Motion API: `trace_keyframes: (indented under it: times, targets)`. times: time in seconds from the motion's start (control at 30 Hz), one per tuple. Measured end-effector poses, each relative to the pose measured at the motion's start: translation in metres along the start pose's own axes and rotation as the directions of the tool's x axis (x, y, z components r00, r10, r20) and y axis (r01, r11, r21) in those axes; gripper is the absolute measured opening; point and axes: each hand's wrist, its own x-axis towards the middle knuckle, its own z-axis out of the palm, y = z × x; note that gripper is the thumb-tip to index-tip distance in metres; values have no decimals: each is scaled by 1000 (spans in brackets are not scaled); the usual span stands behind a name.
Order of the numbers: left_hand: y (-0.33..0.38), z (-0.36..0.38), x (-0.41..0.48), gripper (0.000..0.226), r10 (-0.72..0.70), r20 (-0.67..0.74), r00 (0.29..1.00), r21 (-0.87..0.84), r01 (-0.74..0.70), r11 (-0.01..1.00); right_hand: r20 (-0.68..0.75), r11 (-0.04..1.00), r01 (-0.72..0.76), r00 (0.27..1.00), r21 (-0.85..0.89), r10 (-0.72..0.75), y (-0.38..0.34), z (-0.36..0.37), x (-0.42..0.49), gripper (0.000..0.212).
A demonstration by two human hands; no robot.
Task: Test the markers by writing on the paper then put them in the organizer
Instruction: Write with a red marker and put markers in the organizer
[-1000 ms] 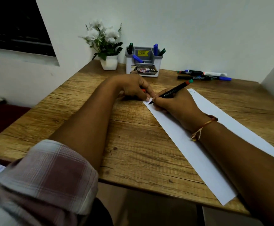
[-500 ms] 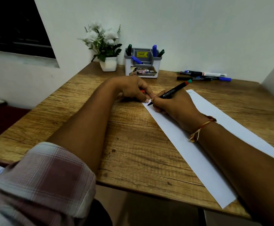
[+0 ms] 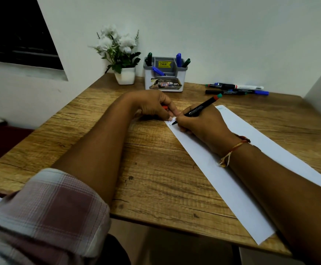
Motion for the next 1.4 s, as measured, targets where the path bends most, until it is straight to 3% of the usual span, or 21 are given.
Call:
trace_keyframes:
  times: [1.4]
  targets:
    - [0, 0, 0, 28, -16, -10, 1000, -5, 16, 1000, 9, 997, -74, 997, -6, 74, -2, -4, 2, 10]
